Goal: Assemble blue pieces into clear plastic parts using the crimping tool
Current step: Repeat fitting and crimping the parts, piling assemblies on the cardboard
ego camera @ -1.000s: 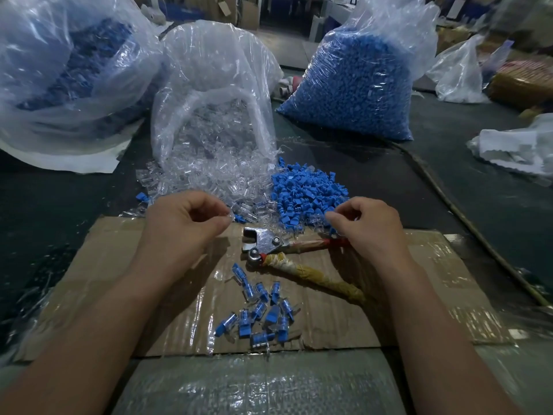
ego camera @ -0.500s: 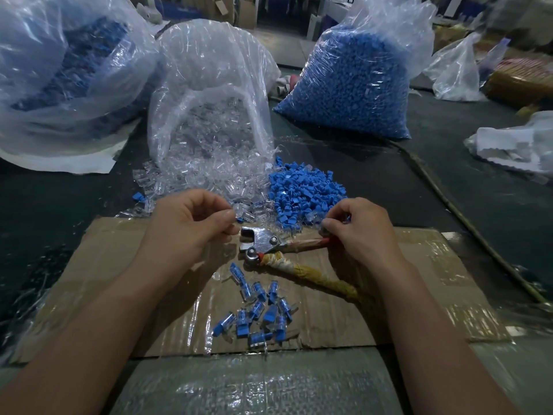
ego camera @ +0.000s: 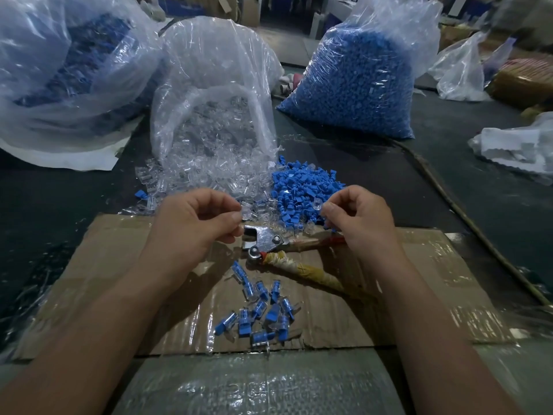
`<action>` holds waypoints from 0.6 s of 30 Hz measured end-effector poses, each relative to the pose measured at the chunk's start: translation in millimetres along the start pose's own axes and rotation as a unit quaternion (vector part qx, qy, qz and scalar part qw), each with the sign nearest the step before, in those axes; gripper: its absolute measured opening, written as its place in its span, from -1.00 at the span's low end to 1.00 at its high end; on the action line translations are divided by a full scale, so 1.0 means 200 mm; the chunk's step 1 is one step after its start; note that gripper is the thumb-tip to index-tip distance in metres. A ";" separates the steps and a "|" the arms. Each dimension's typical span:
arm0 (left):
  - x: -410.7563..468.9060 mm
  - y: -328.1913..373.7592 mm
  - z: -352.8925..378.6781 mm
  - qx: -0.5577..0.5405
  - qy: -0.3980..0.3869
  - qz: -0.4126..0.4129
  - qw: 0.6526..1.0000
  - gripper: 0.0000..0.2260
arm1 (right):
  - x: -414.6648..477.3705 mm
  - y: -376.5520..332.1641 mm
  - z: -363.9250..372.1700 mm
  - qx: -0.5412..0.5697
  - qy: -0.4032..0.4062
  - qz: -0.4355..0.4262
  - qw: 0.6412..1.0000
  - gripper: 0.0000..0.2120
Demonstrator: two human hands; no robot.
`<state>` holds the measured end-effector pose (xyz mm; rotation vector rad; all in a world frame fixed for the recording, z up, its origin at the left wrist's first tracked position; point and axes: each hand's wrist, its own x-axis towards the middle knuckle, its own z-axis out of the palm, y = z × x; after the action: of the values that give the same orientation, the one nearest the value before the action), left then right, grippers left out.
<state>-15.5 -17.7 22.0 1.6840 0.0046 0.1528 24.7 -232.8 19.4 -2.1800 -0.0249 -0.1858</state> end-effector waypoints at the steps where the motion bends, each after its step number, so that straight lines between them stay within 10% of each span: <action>1: 0.00 0.00 0.00 0.000 0.000 -0.002 1.000 -0.86 | 0.01 0.01 0.00 -0.003 0.007 0.001 1.000 -0.86; 18: 0.00 0.00 0.00 -0.007 -0.001 -0.013 1.000 -0.87 | 0.06 0.10 -0.08 -0.139 -0.013 0.024 0.990 -0.93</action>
<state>-15.4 -18.4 22.5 1.6699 0.0239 0.1320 36.9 -258.8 14.2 -2.4592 0.0410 -0.1398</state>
